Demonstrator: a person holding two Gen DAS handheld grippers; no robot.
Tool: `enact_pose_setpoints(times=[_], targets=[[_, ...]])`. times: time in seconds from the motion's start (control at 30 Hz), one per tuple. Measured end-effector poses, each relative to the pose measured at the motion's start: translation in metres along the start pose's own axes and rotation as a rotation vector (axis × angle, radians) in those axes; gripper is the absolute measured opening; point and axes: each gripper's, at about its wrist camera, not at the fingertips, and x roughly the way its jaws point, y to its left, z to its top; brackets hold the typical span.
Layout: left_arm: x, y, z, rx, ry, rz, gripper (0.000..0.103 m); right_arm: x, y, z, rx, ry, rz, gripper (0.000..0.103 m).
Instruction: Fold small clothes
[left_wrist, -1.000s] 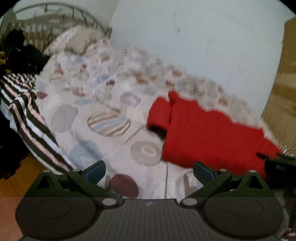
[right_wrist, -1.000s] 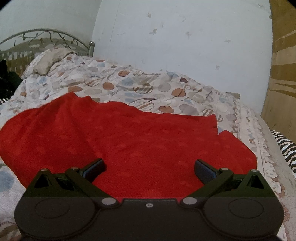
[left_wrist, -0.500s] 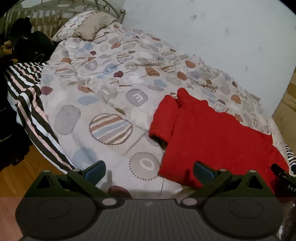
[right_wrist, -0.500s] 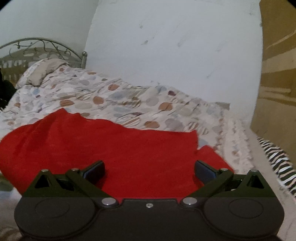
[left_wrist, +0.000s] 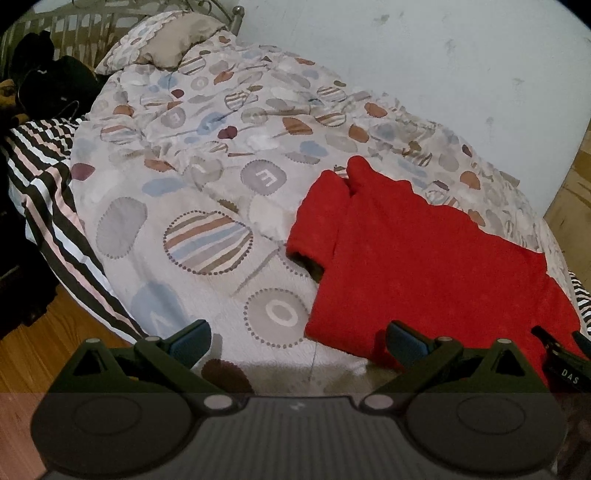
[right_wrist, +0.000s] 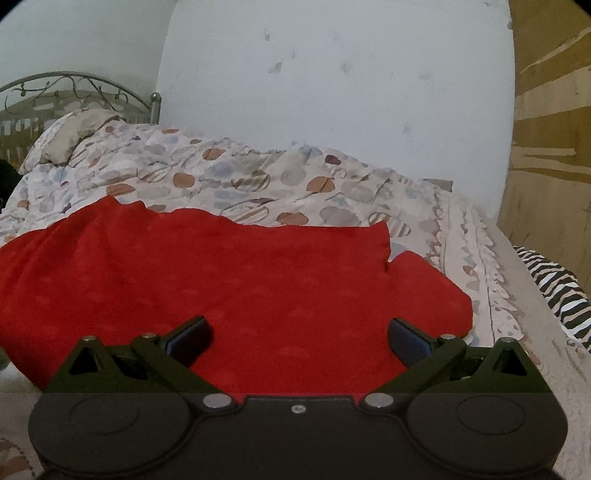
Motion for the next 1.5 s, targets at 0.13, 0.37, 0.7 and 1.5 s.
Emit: enact_pose_setpoints(times=[0.13, 0.37, 0.7, 1.5], targets=[[-0.002, 0.004, -0.006, -0.018, -0.007, -0.042, 0.103, 0.0, -0.002, -0.001, 0.011, 0.0, 0.007, 0.103], [-0.007, 0.017, -0.01, -0.062, -0.131, -0.191, 0.103, 0.0, -0.003, -0.001, 0.015, -0.005, 0.009, 0.103], [0.074, 0.003, 0.041, 0.028, -0.083, -0.173, 0.103, -0.004, -0.003, -0.005, 0.019, -0.026, 0.009, 0.103], [0.094, 0.015, 0.043, 0.031, -0.068, -0.239, 0.091, -0.004, -0.003, -0.005, 0.02, -0.029, 0.009, 0.103]])
